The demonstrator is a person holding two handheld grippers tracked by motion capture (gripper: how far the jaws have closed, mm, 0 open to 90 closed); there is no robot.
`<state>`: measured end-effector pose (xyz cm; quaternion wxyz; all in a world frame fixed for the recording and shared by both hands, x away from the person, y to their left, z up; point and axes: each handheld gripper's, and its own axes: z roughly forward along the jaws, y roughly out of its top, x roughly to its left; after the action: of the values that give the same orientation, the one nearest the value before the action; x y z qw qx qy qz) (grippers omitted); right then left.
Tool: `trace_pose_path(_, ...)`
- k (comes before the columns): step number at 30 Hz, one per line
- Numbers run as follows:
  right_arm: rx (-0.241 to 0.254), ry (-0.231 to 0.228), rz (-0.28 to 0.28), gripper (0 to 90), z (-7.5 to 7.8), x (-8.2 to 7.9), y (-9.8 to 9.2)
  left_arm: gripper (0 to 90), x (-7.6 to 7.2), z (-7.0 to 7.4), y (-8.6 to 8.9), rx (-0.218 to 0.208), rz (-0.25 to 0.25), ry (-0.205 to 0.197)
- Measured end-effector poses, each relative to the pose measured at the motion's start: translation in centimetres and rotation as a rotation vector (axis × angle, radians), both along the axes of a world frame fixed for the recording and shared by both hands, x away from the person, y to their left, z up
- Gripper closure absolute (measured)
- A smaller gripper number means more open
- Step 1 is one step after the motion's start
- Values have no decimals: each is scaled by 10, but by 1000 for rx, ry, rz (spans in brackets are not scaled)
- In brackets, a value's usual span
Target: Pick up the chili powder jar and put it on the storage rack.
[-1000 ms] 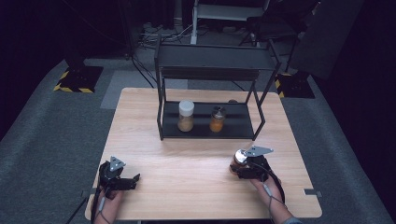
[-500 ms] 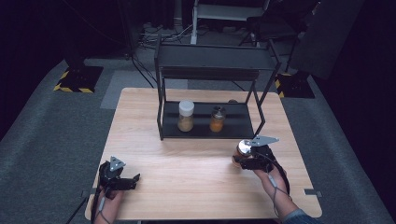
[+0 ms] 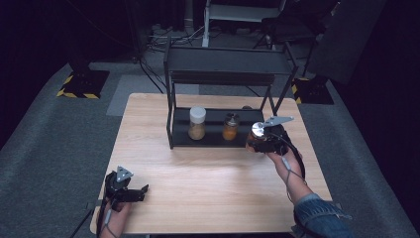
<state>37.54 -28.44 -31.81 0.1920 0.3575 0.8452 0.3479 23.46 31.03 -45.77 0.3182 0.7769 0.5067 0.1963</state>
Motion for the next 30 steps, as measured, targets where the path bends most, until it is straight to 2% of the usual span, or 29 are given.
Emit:
trace_pose_path(5,-7,-2,-27,300,5,24,7,18,0,0,0,0,0,0)
trace_pose_path(14,-23,8,-66,300,-3,59,15,18,0,0,0,-1,0,0)
trace_pose_path(22,-28,41,-108,300,-24,79,18,18,0,0,0,-2,1,-1)
trace_pose_path(30,-42,69,-111,300,-43,92,23,18,0,0,0,0,0,0)
